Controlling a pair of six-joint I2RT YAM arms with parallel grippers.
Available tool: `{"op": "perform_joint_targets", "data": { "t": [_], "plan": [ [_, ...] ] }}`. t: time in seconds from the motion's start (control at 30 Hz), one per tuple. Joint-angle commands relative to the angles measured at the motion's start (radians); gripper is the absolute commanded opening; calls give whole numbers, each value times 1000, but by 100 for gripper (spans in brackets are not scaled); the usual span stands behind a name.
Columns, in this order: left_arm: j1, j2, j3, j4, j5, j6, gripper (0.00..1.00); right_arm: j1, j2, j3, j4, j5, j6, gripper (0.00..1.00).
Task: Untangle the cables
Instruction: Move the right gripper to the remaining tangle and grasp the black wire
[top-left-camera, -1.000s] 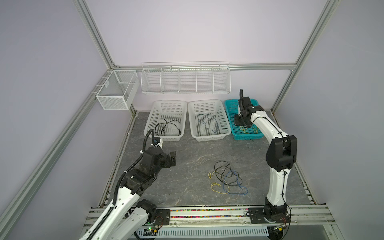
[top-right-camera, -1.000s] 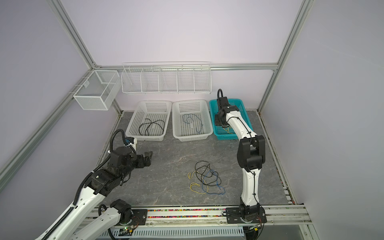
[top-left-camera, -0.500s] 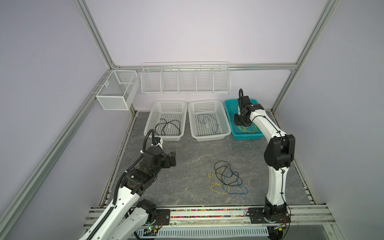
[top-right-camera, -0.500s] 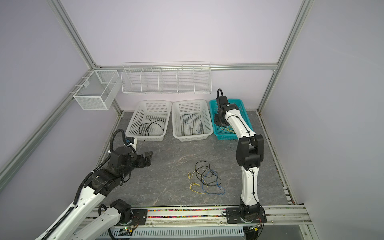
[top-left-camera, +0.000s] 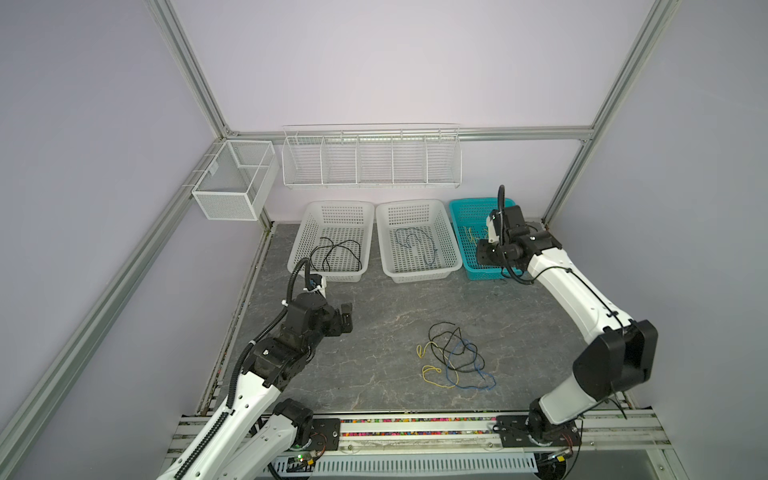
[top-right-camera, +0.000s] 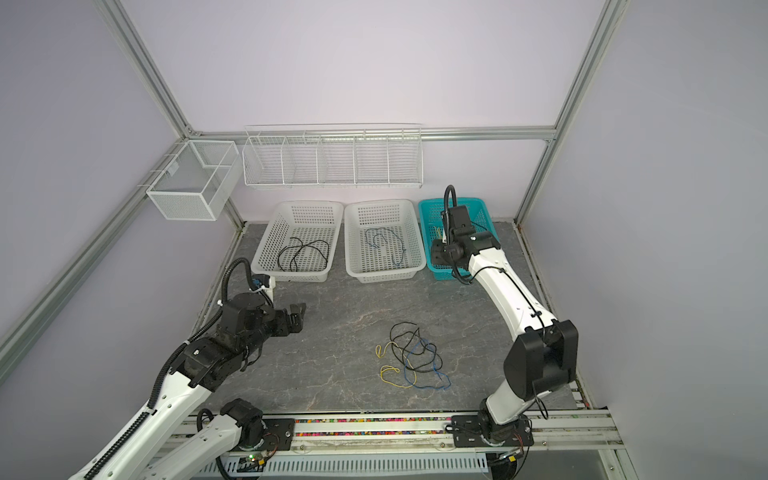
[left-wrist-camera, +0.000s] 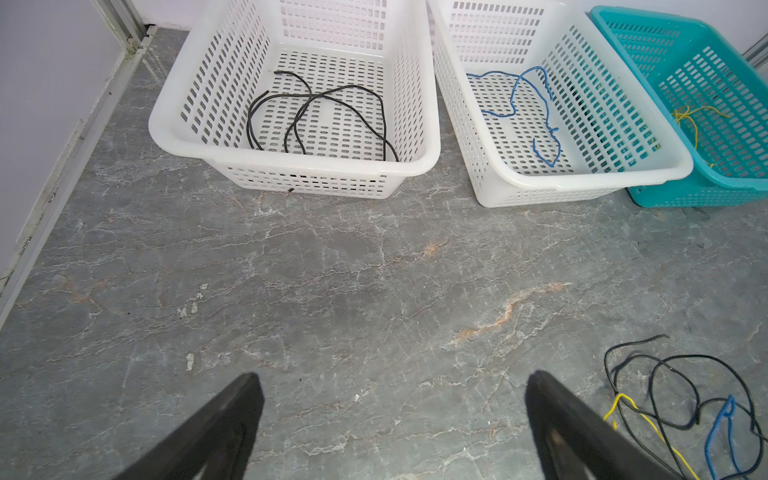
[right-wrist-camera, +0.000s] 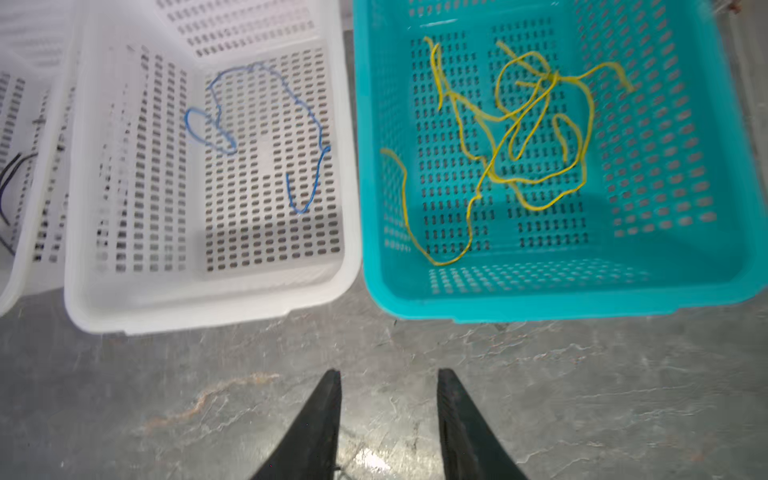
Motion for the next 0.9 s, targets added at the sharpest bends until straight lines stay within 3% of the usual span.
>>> {"op": "perform_joint_targets", "data": {
  "t": [0.0, 0.23, 0.43, 0.6, 0.77, 0.87],
  "plan": [
    [0, -8, -2, -7, 8, 13, 100, 69, -124, -153, 30, -71, 17, 42],
    [-2, -2, 4, -13, 38, 13, 100, 248, -325, -509, 118, -125, 83, 45],
    [-24, 0, 8, -25, 38, 14, 100, 351, -317, -609, 156, -79, 128, 45],
    [-48, 24, 13, -34, 31, 22, 100, 359, -228, -604, 161, -37, 136, 43],
    [-55, 27, 13, -35, 26, 26, 100, 375, -194, -593, 172, -37, 145, 32],
    [-56, 31, 13, -34, 26, 25, 100, 382, -201, -576, 148, -30, 141, 18]
  ]
}}
